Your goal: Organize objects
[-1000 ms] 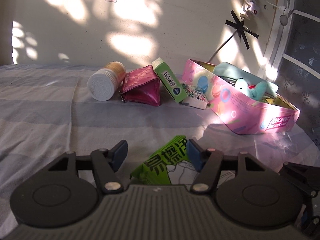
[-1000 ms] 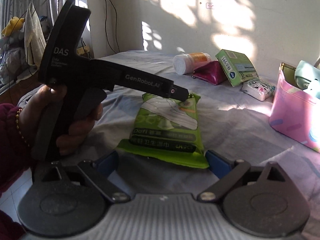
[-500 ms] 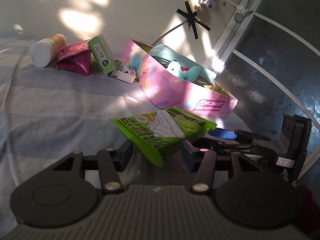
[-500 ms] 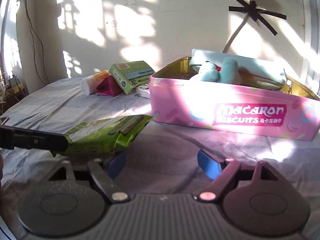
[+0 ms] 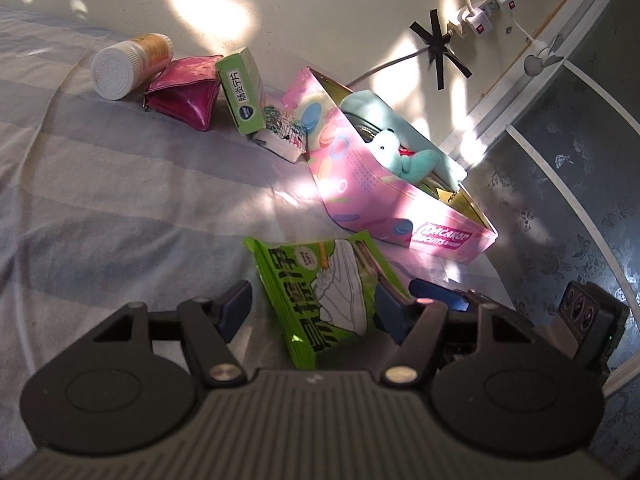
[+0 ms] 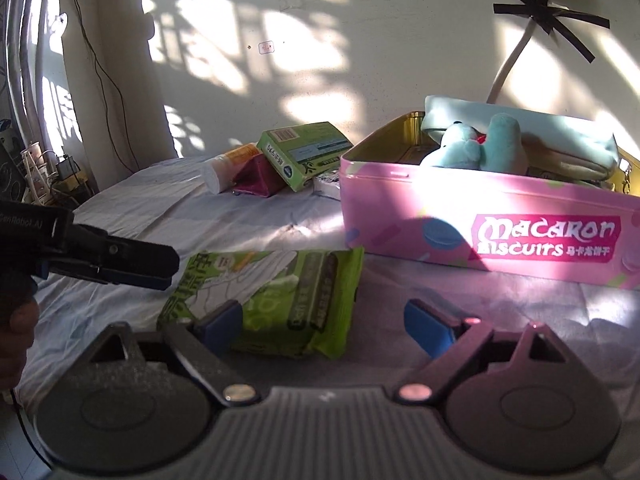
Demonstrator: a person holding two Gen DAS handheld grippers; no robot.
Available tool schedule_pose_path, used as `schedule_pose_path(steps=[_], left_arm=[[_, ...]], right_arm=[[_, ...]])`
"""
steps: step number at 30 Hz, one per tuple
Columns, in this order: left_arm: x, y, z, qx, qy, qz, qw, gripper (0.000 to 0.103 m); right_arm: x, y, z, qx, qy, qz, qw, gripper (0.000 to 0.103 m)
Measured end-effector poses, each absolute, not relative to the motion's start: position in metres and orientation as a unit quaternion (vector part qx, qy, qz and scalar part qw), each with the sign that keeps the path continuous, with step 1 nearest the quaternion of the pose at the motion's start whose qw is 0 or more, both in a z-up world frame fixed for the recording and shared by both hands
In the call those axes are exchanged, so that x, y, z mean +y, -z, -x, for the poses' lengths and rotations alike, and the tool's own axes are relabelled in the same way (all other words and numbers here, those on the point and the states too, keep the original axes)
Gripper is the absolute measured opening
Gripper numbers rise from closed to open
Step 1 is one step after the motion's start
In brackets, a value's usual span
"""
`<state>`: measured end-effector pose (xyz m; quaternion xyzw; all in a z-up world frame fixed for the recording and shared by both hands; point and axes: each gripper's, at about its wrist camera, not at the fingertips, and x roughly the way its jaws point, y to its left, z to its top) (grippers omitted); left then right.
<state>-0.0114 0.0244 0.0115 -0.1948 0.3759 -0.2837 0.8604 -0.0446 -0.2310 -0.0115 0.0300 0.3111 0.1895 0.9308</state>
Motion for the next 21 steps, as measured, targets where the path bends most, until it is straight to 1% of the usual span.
schedule_pose_path(steps=[1,2,3,4,5,6,8,10,12,17,21], left_arm=[[0.019,-0.008,0.009,0.384,0.285,0.192,0.857,0.068],[0.014,-0.005,0.007,0.391,0.285,0.189,0.855,0.064],[0.011,-0.003,0.008,0.383,0.283,0.185,0.860,0.064],[0.008,-0.003,0.009,0.380,0.282,0.176,0.863,0.063],[0.005,-0.004,0.011,0.377,0.281,0.167,0.867,0.062],[0.003,-0.004,0.011,0.377,0.282,0.160,0.868,0.058],[0.001,-0.004,0.014,0.372,0.276,0.146,0.874,0.053],[0.000,-0.006,0.018,0.367,0.273,0.145,0.878,0.053],[-0.001,-0.009,0.023,0.359,0.272,0.141,0.882,0.053],[-0.011,-0.031,0.027,0.323,0.285,0.129,0.893,0.053],[-0.041,-0.062,0.018,0.288,0.311,0.102,0.900,0.053]], right_arm=[[-0.231,0.014,0.041,0.321,-0.196,-0.036,0.926,0.091],[-0.232,0.018,0.039,0.324,-0.205,-0.048,0.922,0.093],[-0.232,0.018,0.039,0.323,-0.208,-0.049,0.922,0.090],[-0.230,0.018,0.041,0.321,-0.217,-0.046,0.921,0.087],[-0.228,0.018,0.043,0.321,-0.232,-0.046,0.917,0.079],[-0.226,0.019,0.046,0.318,-0.244,-0.044,0.915,0.068],[-0.219,0.018,0.051,0.315,-0.261,-0.040,0.912,0.063],[-0.216,0.017,0.056,0.306,-0.258,-0.027,0.916,0.060],[-0.216,0.016,0.061,0.297,-0.255,-0.027,0.920,0.054],[-0.223,0.007,0.076,0.254,-0.239,-0.030,0.937,0.053],[-0.240,-0.014,0.080,0.203,-0.207,-0.032,0.957,0.053]])
